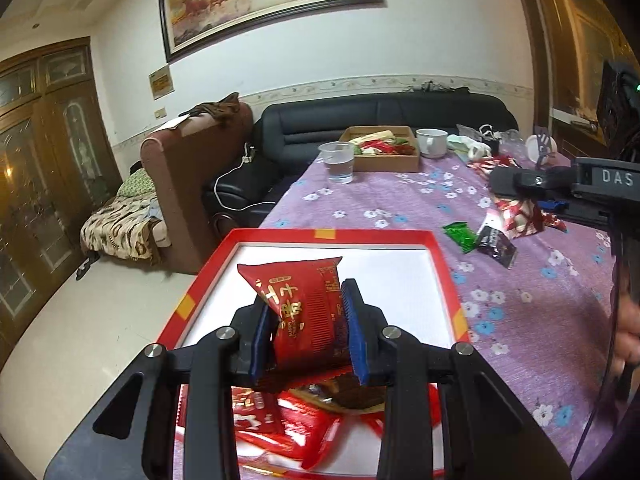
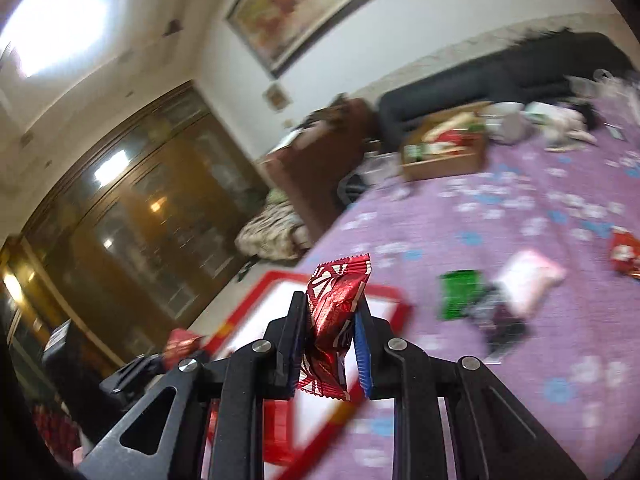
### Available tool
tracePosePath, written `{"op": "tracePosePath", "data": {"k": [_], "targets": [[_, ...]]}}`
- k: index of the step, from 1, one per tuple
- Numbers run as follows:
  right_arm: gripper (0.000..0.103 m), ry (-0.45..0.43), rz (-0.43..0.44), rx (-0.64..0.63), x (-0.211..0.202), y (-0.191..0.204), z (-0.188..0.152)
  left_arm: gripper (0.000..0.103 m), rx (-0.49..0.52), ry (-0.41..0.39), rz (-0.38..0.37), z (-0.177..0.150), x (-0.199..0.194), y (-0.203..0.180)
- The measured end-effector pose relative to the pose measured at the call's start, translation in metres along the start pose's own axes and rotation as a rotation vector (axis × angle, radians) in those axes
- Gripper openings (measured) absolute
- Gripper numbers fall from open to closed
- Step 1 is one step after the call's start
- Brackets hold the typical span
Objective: Organize snacks
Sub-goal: 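Carry both packs over the white tray and open both tools to drop them, then grasp the red square gold-printed pack with the right tool while the left tool grasps the dark purple pack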
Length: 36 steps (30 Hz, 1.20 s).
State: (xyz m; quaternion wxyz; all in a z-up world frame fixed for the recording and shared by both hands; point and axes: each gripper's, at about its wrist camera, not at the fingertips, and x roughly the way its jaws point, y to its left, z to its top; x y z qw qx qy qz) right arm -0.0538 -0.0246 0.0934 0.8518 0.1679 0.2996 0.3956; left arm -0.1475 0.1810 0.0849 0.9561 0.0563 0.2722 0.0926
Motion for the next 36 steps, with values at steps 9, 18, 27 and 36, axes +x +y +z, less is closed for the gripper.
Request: {"op": "tracePosePath", "data": {"k": [9,18,27,36], "targets": [[0.024,0.074,0.073,-0.048,0.048,0.051,-0.024,0.031,-0.043,0.009,0.030,-0.009,0.005,0.026],[0.025,0.114,0.099,-0.064,0.064,0.057,-0.039,0.044,-0.083,0.065,0.101,-0.017,0.021,0.043],[0.034,-0.007,-0.014,0.031,0.022,0.000,-0.010,0.077,-0.116,0.009,0.139,-0.011,0.010,0.047],[0.041,-0.175,-0.343,0.224,-0.086,-0.141,0.027,0.078,-0.029,0.008,0.036,-0.002,0.012,0.002]]}}
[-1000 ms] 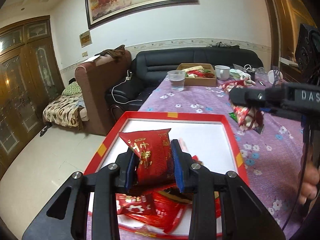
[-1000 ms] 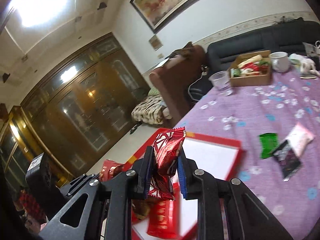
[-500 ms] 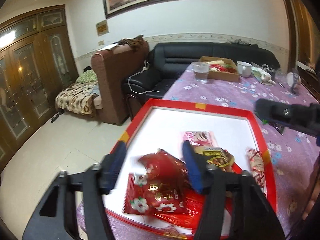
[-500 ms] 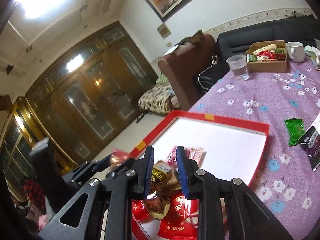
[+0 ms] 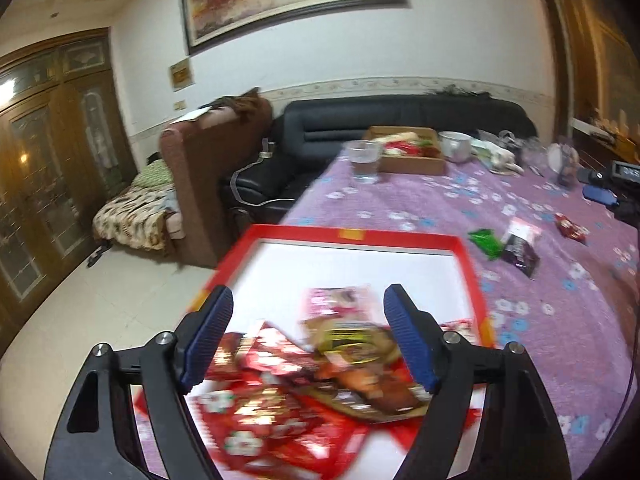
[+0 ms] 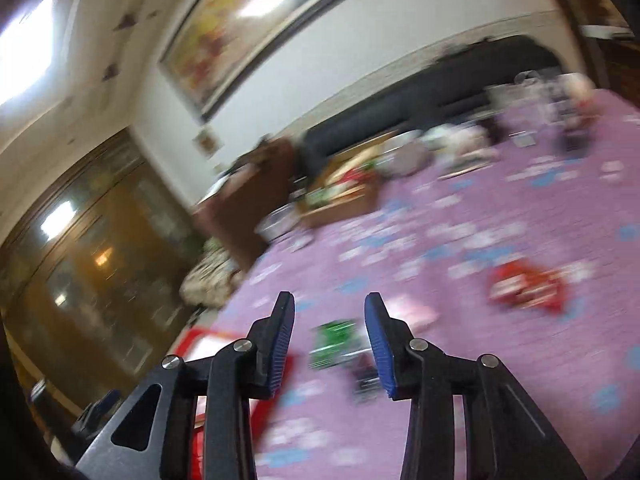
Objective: Organize snacks
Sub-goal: 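Grasp the red square gold-printed pack with the right tool while the left tool grasps the dark purple pack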
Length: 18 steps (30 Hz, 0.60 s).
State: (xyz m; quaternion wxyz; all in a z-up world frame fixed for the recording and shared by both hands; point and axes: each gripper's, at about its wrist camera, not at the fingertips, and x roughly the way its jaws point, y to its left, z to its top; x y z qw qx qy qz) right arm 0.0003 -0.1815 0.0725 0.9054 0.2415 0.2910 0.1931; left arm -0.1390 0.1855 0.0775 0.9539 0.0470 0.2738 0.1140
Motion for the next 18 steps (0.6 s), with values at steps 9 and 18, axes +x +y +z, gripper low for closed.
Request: {"op": "tracePosePath", "data": {"k": [9,18], "targets": [[0.043,0.054,-0.140,0.225,0.028,-0.103,0.031,0.078,0.150,0.037,-0.128,0.012,-0.001,-0.076],[0.051,0.222,-0.104,0.174,0.075,-0.105,0.026,0.078,0.133,0.169,-0.273,0.013,0.004,-0.103]]}}
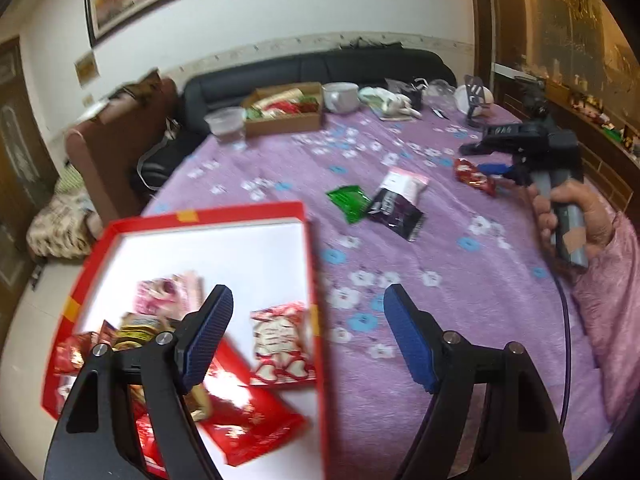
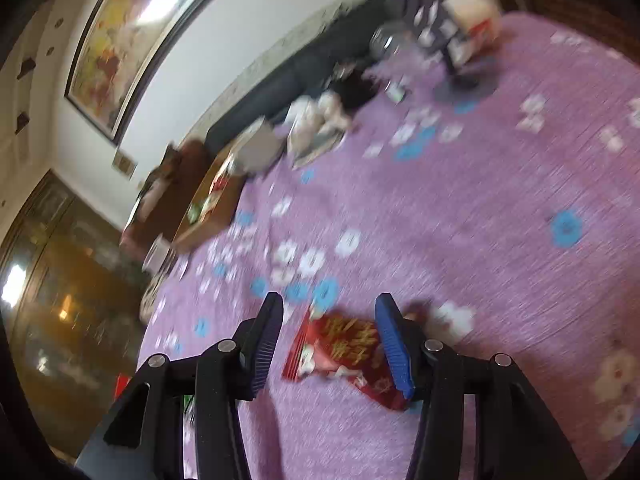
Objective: Organize snacks
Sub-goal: 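Grasp the red square gold-printed pack with the right tool while the left tool grasps the dark purple pack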
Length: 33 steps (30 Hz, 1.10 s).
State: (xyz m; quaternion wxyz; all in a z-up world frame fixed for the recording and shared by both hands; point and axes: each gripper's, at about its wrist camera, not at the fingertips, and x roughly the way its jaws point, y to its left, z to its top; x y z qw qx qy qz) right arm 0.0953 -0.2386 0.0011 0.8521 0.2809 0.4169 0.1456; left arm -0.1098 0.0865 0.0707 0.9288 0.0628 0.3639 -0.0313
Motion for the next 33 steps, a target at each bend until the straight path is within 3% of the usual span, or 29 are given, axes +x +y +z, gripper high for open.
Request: {"op": "tracePosePath", "data": {"k": [6,8,9,10,14,17,20,25,30,32,33], "targets": [[0.058,0.093,-0.120,-0.220,0.006,0.032,-0.015,0.078,-0.074,0.073,-0.094,0.027,0.018,-0.008],[0.054,0.102,-0.175,-0.271,0.009,0.039,-0.018,0.078,-0.102,0.096,-0.102,0.036,0.030,-0.014],[0.040,0.099,-0.208,-0.275,0.009,0.039,-0.018,0.078,-0.115,0.114,-0.115,0.041,0.039,-0.019],[0.034,0.093,-0.240,-0.274,0.008,0.038,-0.019,0.078,-0.134,0.138,-0.116,0.046,0.050,-0.025],[0.033,0.085,-0.214,-0.209,0.003,0.028,-0.013,0.078,-0.200,0.198,-0.130,0.057,0.082,-0.043],[0.033,0.061,-0.183,-0.135,-0.007,0.019,-0.008,0.078,-0.237,0.244,-0.077,0.063,0.106,-0.054],[0.033,0.025,-0.121,-0.083,-0.023,0.016,-0.001,0.078,-0.279,0.255,-0.016,0.067,0.128,-0.059],[0.033,0.008,-0.073,-0.059,-0.033,0.018,0.004,0.078,-0.331,0.281,0.001,0.071,0.151,-0.061],[0.033,0.010,-0.049,-0.046,-0.035,0.019,0.004,0.078,-0.293,0.234,0.018,0.074,0.160,-0.065],[0.033,0.009,-0.044,-0.041,-0.036,0.018,0.005,0.073,-0.263,0.214,0.024,0.072,0.158,-0.066],[0.033,0.006,-0.043,-0.037,-0.037,0.018,0.006,0.062,-0.229,0.202,0.032,0.071,0.156,-0.068]]}}
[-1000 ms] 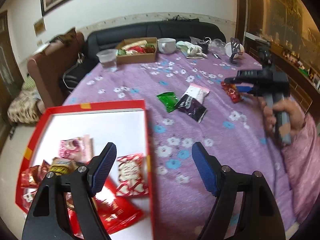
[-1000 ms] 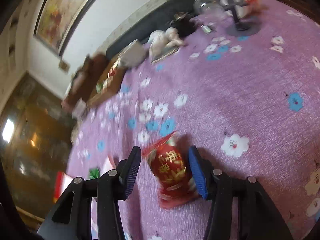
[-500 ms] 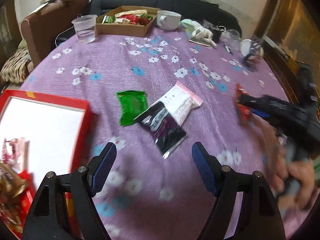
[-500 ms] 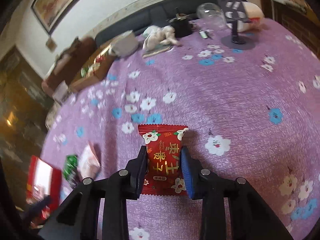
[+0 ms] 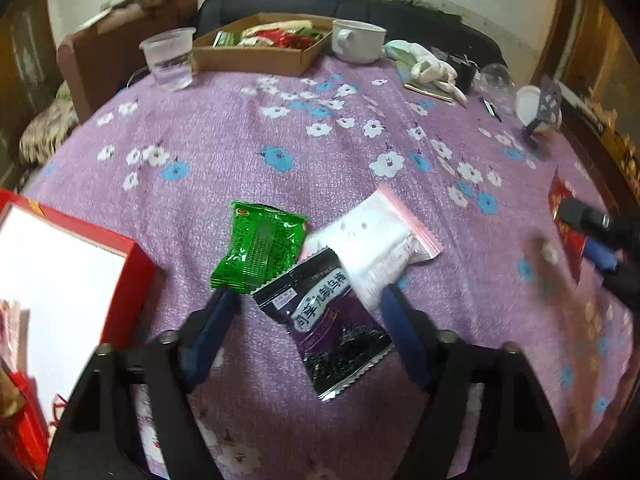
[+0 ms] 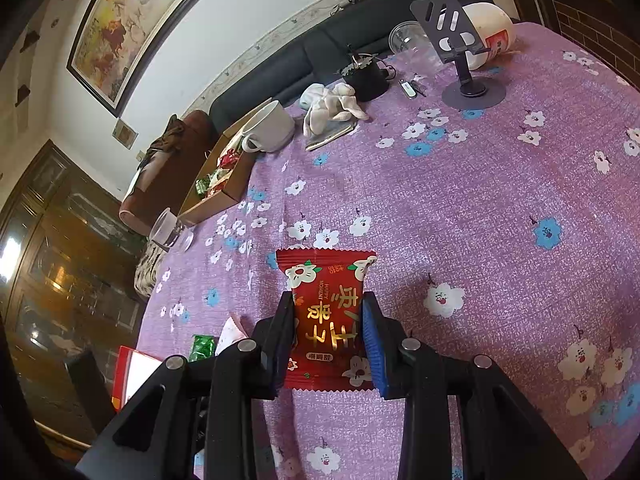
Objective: Organize snacks
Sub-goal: 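Grasp the red square gold-printed pack with the right tool while the left tool grasps the dark purple pack, then lift both held packs toward the white tray with both tools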
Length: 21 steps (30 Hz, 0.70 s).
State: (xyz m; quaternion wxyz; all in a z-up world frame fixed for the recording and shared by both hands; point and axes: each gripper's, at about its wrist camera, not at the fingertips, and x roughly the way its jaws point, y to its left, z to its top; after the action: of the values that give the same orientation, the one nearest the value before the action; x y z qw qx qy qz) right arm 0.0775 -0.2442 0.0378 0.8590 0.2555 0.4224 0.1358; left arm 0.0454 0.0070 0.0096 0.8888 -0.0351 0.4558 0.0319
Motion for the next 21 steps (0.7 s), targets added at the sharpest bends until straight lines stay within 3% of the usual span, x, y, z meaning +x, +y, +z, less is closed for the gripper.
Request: {"op": "tracePosePath", "data": {"k": [1,2,7,16,21], "targets": [[0.033,-0.002,0.000,0.002,-0.001,-0.001,0.000,0.047,0.024,-0.009,-0.002,0.000,-0.001,-0.002],[0.033,-0.001,0.000,0.003,-0.001,-0.001,0.000,0.039,0.046,-0.016,-0.009,0.001,-0.001,-0.002],[0.033,0.004,-0.001,0.002,0.001,-0.001,-0.002,0.025,0.121,-0.012,-0.041,-0.005,-0.008,0.003],[0.033,0.046,0.092,0.021,0.005,0.003,-0.005,0.023,0.172,0.006,-0.155,-0.047,-0.042,0.012],[0.033,0.089,0.206,0.030,0.008,0.015,-0.011,0.020,0.219,-0.066,-0.141,-0.065,-0.075,0.014]]}}
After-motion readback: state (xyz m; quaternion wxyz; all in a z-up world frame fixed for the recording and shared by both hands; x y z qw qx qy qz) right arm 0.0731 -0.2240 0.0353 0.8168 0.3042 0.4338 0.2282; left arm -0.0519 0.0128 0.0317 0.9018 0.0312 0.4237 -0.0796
